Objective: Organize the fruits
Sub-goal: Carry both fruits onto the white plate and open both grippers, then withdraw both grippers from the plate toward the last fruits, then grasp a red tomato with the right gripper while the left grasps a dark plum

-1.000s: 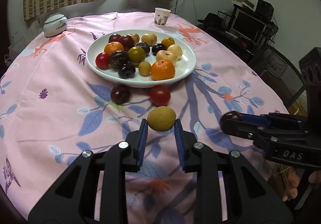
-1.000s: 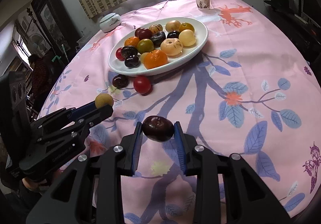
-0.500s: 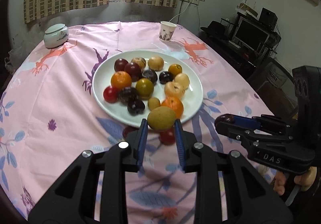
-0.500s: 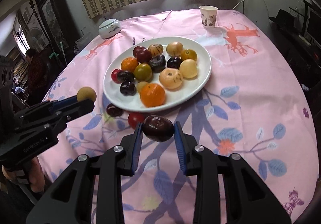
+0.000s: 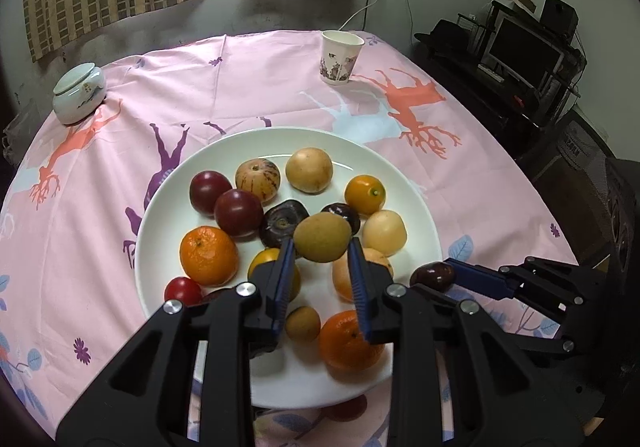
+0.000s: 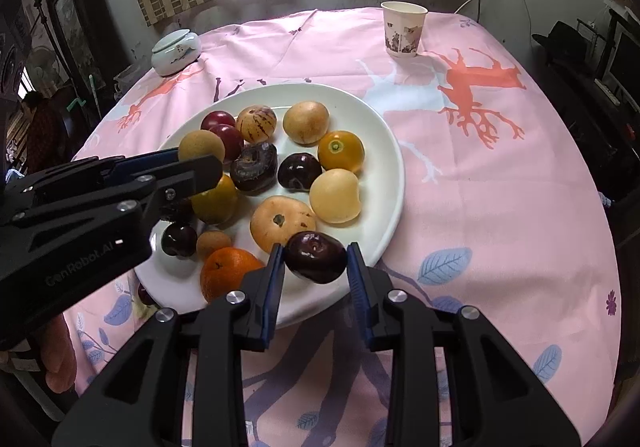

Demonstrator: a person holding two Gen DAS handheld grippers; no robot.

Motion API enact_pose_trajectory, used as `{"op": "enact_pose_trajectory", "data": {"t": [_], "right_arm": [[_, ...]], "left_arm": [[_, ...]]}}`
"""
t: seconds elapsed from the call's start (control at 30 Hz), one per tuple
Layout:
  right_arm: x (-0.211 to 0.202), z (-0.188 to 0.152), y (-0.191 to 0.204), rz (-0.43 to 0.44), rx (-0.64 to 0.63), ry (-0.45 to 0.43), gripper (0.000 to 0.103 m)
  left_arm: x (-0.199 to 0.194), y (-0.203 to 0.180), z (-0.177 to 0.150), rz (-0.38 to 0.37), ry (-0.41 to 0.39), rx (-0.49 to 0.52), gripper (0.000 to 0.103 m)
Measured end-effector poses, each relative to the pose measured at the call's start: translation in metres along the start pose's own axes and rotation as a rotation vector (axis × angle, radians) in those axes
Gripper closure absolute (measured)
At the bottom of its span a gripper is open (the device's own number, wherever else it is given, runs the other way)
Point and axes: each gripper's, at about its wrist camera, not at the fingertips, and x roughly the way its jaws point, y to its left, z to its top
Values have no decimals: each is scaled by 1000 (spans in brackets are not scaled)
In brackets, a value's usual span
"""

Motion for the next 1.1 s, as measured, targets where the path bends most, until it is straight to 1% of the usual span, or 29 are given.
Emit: {"op": "enact_pose_trajectory", "data": {"t": [0.03, 0.07, 0.1, 0.13, 0.2, 0.27, 0.3, 0.33, 0.4, 0.53, 0.63, 0.77, 0.83, 1.0, 1.1], "right_arm": [[1, 2, -1, 3, 0, 1, 65], [1, 3, -1, -3, 1, -3, 47], [-1, 4, -2, -18, 2, -17, 40], [-4, 4, -1, -30, -4, -36, 40], [-11, 2, 0, -42, -19, -51, 40], [-21, -2, 1, -31, -17, -58, 39], [-27, -7, 2, -26, -16, -62, 39], [-33, -14, 4, -14, -19, -66, 39], [-41, -30, 9, 26, -21, -59, 39], [-45, -59, 25, 95, -7, -13, 39], [-49, -76, 37, 113, -6, 2, 39], [-51, -87, 51, 119, 7, 7, 39], [-49, -90, 59, 107, 3, 19, 39], [-33, -96, 82, 86, -27, 69, 39], [-17, -91, 89, 63, -8, 55, 39]], "left_arm": [[2, -1, 2, 6, 5, 4, 73], [3, -2, 4, 4, 8, 4, 70], [3, -2, 6, -3, 11, 3, 52], [-1, -1, 8, -4, 0, -1, 38], [-13, -1, 8, 13, -39, 4, 38], [-29, 0, 4, 20, -65, 12, 37], [-39, 1, 0, 25, -82, 7, 33], [-48, 2, -6, 36, -98, 5, 24], [-62, 0, -23, 69, -114, 14, 18], [-78, -1, -59, 102, -126, 14, 18], [-86, 3, -85, 108, -120, -12, 18], [-94, 13, -112, 143, -105, -31, 18], [-103, 26, -124, 155, -118, -65, 18], [-125, 72, -153, 226, -142, -156, 18], [-132, 94, -162, 238, -146, -197, 18]]}}
